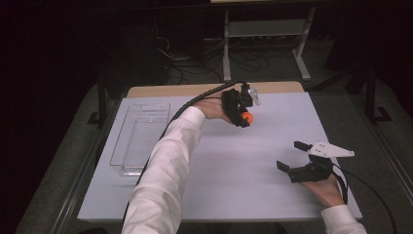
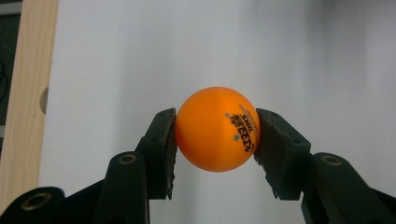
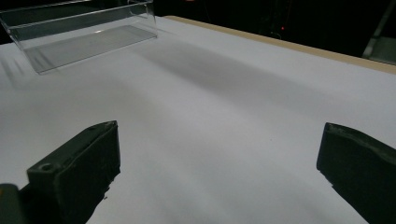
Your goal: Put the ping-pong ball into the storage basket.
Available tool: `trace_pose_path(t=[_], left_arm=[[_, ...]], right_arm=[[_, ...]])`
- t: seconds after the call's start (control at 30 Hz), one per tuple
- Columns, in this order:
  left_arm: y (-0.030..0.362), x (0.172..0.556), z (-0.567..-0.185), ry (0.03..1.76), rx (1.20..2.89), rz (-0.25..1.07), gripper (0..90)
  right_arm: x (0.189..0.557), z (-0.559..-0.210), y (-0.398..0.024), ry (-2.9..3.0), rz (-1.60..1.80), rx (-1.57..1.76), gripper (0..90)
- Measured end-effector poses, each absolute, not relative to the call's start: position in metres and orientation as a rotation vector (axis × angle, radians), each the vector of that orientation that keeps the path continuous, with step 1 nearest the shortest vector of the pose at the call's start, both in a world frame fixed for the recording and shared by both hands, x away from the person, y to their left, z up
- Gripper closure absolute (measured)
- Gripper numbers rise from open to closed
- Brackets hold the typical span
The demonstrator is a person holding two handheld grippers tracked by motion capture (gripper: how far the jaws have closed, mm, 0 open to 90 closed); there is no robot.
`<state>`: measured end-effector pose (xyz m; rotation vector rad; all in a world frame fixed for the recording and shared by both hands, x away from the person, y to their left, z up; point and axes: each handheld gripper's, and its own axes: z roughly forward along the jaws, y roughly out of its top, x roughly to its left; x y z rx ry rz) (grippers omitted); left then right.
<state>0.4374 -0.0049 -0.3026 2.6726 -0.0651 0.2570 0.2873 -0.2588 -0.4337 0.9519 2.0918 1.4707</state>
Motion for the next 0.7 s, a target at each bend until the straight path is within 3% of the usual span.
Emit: trace_pose_path(t=[0.7], left_arm=[[0.02, 0.423, -0.273, -0.026, 2.653, 0.294, 50.9]], right_arm=[[0.288, -0.434, -0.26, 2.081, 1.49, 0.971, 0.0]])
